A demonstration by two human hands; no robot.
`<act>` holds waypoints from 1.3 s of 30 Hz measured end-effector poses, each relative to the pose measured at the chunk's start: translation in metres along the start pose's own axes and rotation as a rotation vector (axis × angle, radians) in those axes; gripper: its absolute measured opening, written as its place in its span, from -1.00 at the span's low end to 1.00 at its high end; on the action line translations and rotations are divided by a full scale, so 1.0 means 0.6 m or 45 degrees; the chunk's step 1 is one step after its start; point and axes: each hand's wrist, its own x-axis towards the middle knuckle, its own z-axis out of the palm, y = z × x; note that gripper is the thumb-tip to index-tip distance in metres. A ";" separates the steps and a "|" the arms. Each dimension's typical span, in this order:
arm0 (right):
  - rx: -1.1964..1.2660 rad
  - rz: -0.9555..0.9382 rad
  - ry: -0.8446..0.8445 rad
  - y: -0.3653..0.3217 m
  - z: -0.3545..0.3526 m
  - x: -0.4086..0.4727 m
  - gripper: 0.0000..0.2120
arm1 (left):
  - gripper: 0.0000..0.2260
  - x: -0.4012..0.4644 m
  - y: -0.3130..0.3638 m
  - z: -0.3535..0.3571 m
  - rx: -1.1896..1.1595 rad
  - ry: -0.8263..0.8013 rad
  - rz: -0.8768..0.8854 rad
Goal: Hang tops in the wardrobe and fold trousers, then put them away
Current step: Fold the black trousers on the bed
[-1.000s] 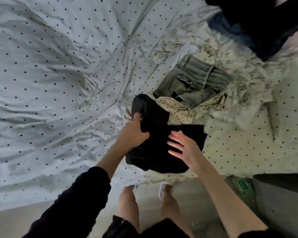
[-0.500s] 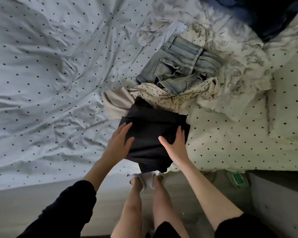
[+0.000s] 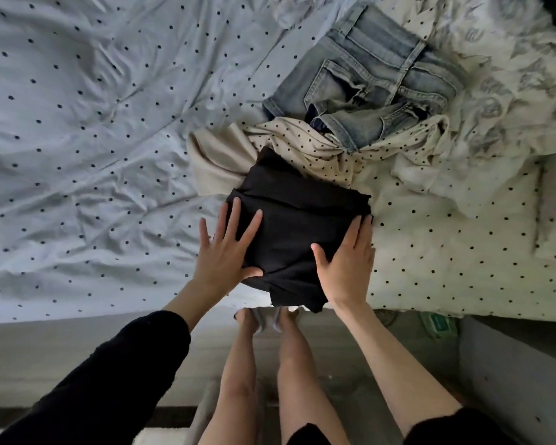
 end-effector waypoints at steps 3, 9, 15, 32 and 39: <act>-0.158 -0.459 0.206 -0.009 -0.012 -0.049 -0.18 | 0.10 -0.010 -0.010 -0.015 0.059 0.163 0.230; -0.455 -0.559 -0.174 -0.015 0.016 -0.015 0.04 | -0.08 0.000 -0.010 0.001 -0.502 0.054 -0.077; -0.610 -0.435 -0.385 0.008 0.066 0.042 0.32 | -0.24 -0.002 -0.042 0.026 -1.260 -0.015 -0.411; 1.065 0.759 -0.190 0.093 -0.049 0.043 -0.41 | -0.59 0.098 -0.079 -0.059 -1.521 -0.512 -0.732; 0.977 0.793 -0.720 0.101 -0.043 0.076 -0.47 | -0.67 0.117 -0.092 -0.081 -1.520 -0.706 -0.675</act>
